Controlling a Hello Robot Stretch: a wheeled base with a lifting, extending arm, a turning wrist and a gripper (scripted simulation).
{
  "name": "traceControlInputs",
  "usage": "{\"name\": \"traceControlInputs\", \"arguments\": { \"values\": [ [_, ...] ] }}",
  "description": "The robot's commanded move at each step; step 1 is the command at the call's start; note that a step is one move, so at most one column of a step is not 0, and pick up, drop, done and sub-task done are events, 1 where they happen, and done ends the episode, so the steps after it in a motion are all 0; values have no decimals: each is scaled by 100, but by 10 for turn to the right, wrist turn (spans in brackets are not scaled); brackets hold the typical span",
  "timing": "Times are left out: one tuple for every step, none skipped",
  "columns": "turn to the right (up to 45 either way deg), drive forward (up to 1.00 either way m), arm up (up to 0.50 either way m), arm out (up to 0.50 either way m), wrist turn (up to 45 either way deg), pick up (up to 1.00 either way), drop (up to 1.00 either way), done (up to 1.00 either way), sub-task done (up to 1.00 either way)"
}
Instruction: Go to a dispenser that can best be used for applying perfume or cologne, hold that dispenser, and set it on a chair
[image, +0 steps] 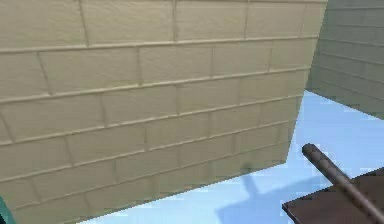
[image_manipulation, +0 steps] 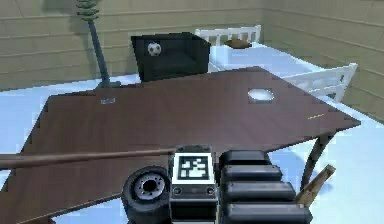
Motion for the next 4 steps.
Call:
{"name": "traceControlInputs", "arguments": {
  "values": [
    [390, 0, 0, 0, 0, 0, 0, 0, 0],
    [0, 0, 0, 44, 0, 0, 0, 0, 0],
    [0, 0, 0, 0, 450, 0, 0, 0, 0],
    [0, 0, -32, 0, 0, 0, 0, 0, 0]
  ]
}}
